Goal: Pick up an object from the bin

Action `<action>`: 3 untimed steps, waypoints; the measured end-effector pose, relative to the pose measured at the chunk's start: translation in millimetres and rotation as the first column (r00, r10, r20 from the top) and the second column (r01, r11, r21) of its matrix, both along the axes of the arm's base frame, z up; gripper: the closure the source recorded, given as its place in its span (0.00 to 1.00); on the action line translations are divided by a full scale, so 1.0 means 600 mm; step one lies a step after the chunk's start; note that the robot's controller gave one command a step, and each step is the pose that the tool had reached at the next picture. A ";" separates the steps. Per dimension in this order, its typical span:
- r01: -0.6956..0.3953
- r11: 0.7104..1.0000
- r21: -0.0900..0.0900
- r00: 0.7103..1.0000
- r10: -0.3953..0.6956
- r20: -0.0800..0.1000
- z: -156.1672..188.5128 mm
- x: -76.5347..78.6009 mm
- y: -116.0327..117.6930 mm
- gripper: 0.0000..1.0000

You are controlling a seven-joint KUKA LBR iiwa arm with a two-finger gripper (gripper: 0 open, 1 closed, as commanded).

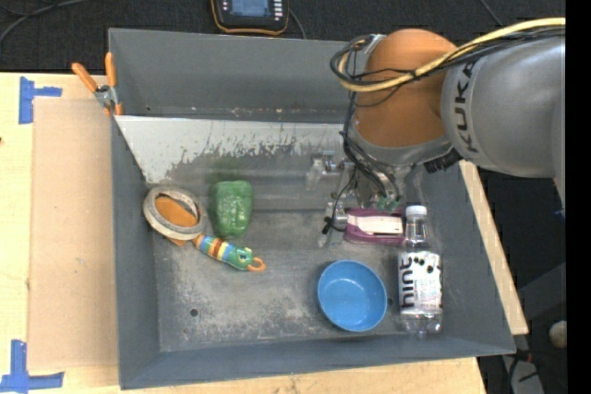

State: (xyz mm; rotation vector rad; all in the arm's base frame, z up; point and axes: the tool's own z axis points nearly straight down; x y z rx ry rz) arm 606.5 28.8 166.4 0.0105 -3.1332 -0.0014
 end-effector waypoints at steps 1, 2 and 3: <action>0.001 1.000 0.000 1.000 -0.001 0.007 0.008 0.003 -0.001 0.00; -0.352 0.936 0.004 0.936 0.352 -0.002 -0.160 -0.144 -0.080 0.00; -0.367 0.930 0.001 0.930 0.367 0.010 -0.066 -0.124 -0.089 0.00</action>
Offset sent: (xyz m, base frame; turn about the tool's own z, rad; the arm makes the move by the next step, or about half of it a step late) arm -0.0869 -0.0492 -0.0964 -0.3738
